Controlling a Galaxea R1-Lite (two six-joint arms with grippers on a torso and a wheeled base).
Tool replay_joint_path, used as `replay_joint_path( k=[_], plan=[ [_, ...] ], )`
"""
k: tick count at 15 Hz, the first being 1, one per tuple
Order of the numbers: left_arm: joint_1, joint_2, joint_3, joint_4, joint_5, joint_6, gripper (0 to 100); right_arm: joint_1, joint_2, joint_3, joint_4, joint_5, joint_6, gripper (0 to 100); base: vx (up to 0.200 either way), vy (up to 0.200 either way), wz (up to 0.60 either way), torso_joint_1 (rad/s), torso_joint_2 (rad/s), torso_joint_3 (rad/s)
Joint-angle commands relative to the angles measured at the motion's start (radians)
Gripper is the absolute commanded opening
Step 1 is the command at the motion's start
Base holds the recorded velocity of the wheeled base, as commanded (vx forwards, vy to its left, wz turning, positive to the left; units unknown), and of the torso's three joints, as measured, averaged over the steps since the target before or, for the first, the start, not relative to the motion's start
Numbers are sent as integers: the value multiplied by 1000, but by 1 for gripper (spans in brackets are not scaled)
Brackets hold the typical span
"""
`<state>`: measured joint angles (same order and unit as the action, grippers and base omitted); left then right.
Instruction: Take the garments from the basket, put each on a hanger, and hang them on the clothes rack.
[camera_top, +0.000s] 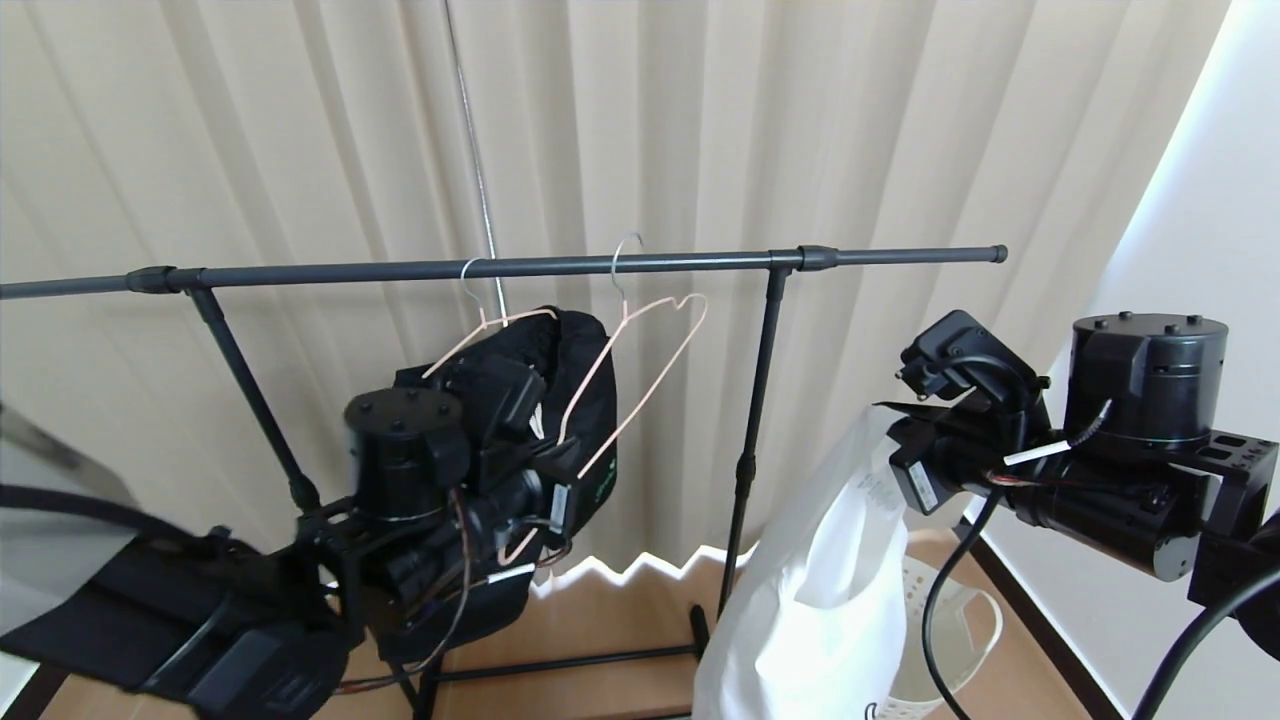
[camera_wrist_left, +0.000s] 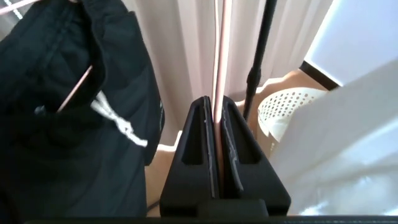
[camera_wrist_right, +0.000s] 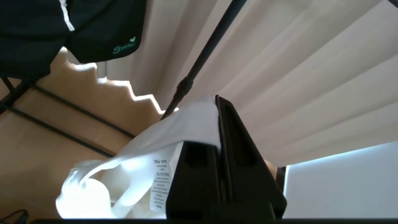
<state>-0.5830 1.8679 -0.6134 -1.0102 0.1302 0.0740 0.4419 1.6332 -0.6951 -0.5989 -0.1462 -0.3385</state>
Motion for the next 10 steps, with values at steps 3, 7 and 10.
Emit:
replay_joint_path(
  k=[3,7,10],
  plan=[
    [31,-289,345,-30,-169,10,0,1,2,-11,-1,-62,0,0,0,0,0,0,0,0],
    [43,-389,500,-30,-287,110,0,1,10,-9,-50,-150,-25,0,0,0,0,0,0,0],
    [38,-388,524,-30,-299,118,0,-3,17,-15,-51,-190,-37,0,0,0,0,0,0,0]
  ],
)
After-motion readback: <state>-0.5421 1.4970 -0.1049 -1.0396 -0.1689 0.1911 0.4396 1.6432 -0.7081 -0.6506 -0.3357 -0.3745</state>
